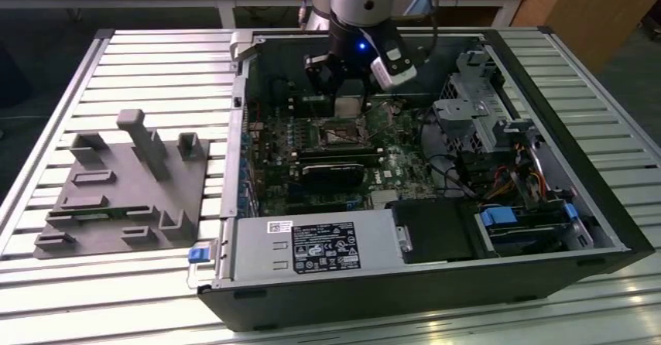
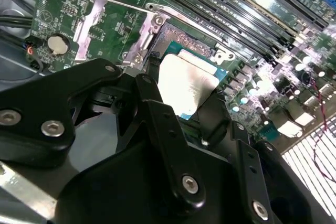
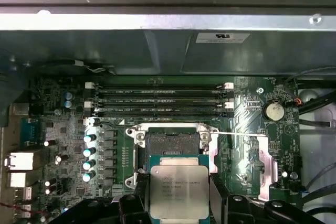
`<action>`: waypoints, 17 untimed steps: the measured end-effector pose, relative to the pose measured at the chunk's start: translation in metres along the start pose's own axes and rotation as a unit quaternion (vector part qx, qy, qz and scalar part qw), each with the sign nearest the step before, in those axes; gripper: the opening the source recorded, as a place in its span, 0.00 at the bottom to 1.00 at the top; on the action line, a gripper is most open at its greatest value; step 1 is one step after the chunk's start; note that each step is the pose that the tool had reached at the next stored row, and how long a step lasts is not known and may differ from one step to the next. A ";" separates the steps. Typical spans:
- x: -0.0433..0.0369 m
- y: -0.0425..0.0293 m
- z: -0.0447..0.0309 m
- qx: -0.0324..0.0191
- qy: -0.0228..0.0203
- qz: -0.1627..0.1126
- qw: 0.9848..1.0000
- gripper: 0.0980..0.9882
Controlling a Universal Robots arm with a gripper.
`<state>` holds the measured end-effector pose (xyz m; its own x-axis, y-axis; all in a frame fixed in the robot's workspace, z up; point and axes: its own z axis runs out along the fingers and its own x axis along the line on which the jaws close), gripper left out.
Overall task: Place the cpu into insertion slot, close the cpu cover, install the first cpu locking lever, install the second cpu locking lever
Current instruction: 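Place the cpu into insertion slot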
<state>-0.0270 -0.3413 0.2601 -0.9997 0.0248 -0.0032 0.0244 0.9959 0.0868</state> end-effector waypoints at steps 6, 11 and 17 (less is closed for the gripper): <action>0.0005 -0.0009 0.0102 0.000 0.000 0.000 1.000 0.50; 0.0005 -0.0013 0.0143 0.000 -0.003 0.028 1.000 0.50; 0.0005 -0.0014 0.0161 0.001 -0.008 0.082 0.997 0.50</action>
<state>-0.0275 -0.3413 0.2439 -0.9819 0.1891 -0.0042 0.1881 0.9784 0.0860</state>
